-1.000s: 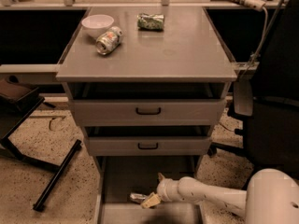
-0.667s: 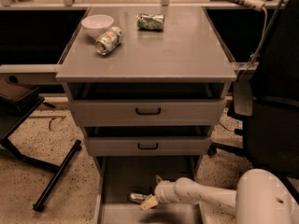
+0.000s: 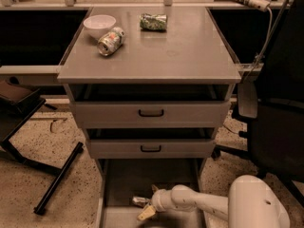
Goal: Pick redbull can from bottom drawer and place on counter
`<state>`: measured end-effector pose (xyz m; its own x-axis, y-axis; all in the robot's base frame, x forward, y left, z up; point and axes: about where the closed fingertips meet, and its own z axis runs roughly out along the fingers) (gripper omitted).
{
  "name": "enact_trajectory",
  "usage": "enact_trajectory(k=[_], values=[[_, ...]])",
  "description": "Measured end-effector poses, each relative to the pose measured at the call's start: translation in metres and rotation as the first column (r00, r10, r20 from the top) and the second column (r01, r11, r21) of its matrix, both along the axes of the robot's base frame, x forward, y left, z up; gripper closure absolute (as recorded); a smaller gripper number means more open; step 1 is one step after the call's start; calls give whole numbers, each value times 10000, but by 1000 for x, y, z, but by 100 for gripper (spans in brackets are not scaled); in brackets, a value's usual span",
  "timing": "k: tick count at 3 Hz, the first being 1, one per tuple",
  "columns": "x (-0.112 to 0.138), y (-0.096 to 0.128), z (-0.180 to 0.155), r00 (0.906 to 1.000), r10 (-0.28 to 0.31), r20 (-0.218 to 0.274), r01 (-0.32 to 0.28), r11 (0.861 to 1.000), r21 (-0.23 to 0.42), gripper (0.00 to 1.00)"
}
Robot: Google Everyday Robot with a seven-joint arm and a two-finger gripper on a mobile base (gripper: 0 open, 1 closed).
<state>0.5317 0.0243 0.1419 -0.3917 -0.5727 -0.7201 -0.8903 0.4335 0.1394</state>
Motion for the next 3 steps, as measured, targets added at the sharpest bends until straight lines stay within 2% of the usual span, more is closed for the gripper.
enact_trajectory(k=[1, 2, 3], values=[[-4, 6, -11, 9999, 96, -48, -95, 10000, 29, 0], [-7, 2, -25, 9992, -239, -307, 234, 9996, -170, 16], [-7, 1, -25, 9991, -271, -315, 265, 9995, -185, 39]])
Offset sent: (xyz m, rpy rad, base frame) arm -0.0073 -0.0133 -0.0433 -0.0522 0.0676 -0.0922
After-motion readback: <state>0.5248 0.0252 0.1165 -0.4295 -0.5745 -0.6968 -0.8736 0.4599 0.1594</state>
